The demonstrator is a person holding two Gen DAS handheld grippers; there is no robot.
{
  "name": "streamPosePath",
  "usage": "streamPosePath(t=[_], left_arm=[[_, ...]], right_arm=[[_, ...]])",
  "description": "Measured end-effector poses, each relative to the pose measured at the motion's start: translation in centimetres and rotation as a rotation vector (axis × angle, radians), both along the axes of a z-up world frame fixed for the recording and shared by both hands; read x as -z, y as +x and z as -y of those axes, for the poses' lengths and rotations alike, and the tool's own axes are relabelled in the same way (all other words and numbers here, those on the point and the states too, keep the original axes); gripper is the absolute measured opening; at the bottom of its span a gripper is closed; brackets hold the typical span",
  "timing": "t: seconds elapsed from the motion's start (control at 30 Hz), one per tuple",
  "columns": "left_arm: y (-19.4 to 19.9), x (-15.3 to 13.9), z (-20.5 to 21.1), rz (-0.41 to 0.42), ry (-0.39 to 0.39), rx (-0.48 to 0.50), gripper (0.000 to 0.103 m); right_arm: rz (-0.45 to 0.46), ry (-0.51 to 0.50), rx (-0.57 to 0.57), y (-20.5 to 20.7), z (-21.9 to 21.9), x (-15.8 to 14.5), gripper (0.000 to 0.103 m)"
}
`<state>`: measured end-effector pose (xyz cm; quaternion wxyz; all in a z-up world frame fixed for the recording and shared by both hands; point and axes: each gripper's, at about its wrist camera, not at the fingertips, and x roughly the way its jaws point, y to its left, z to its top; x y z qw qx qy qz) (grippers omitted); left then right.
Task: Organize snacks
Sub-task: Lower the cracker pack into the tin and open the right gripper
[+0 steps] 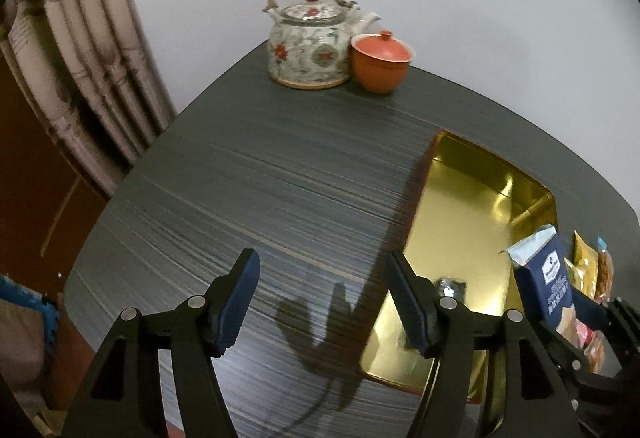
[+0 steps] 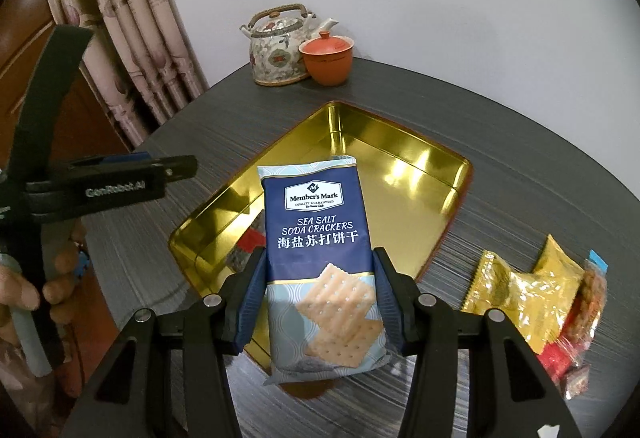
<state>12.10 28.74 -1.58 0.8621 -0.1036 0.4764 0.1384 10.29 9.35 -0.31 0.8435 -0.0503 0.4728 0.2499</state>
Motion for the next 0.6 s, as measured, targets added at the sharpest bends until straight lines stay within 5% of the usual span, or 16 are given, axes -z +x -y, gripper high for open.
streamPosePath(t=[0.6], left_arm=[[0.3, 0.6, -0.8, -0.027, 0.013, 0.032, 0.067]], right_arm=[[-0.101, -0.057, 0.038, 2.2, -2.1, 4.4, 0.048]])
